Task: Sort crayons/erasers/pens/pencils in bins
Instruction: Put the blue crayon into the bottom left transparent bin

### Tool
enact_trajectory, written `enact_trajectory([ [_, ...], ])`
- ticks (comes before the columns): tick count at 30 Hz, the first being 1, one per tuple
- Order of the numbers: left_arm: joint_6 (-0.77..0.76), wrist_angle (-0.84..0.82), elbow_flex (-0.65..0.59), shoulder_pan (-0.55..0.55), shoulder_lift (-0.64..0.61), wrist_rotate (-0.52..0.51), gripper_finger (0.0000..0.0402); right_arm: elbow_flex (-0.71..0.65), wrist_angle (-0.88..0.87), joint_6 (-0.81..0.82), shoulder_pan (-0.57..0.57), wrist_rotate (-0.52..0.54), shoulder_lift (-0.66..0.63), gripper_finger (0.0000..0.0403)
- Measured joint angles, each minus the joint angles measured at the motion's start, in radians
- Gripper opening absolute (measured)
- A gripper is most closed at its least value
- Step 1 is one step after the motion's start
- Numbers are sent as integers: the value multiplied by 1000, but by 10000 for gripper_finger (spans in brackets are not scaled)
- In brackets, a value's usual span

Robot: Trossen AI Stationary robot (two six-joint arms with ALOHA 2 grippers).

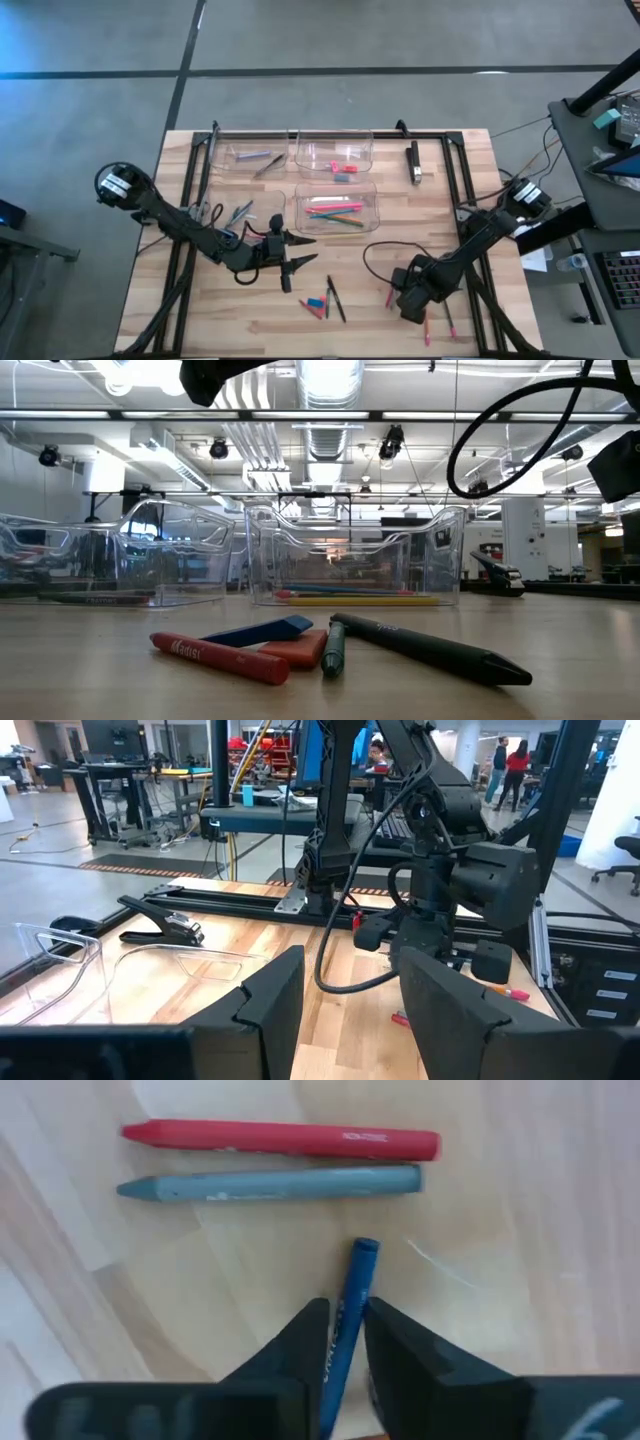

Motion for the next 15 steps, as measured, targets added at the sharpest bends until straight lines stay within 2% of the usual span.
enact_trajectory([
  [8,0,0,0,-1,0,0,151,66,-2,-9,0,9,11,22],
  [15,0,0,0,-1,0,0,151,77,6,-17,0,15,-26,16],
])
